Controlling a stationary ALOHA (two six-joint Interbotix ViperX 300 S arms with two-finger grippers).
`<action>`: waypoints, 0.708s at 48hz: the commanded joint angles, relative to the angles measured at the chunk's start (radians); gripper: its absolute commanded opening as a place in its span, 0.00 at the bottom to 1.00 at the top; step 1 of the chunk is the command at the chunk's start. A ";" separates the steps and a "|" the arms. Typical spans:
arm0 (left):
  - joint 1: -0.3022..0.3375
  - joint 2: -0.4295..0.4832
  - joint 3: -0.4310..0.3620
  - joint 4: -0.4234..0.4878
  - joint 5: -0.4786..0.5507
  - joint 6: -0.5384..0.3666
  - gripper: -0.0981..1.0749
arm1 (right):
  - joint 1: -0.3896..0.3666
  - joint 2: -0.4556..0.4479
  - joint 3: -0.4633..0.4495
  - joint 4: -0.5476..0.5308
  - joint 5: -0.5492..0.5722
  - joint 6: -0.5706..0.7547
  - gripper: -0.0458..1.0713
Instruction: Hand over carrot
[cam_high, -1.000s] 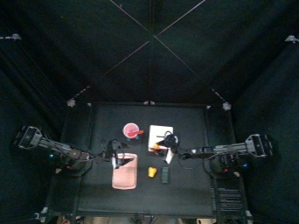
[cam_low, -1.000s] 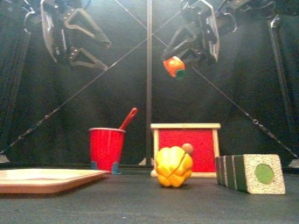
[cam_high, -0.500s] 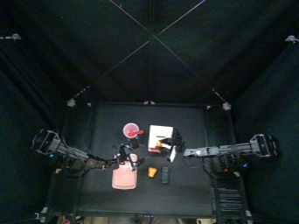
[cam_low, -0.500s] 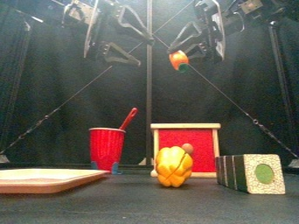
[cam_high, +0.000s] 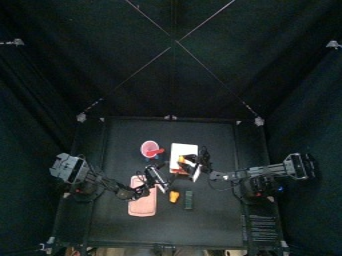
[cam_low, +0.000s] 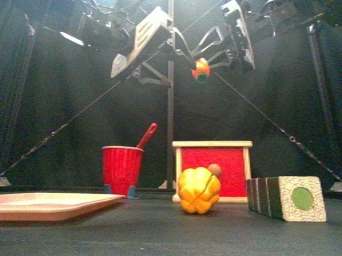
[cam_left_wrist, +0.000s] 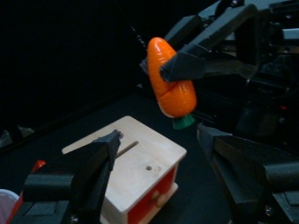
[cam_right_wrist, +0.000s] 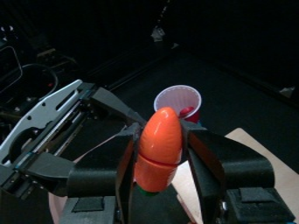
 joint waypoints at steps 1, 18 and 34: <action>-0.008 -0.002 -0.041 0.003 0.021 -0.003 0.95 | 0.003 0.005 -0.034 -0.011 0.006 0.005 0.62; -0.017 0.015 -0.067 -0.020 0.012 -0.003 0.95 | 0.002 0.123 -0.129 -0.018 0.006 0.000 0.62; -0.009 0.017 -0.067 -0.121 0.020 -0.014 0.95 | 0.003 0.144 -0.143 -0.021 0.006 -0.002 0.62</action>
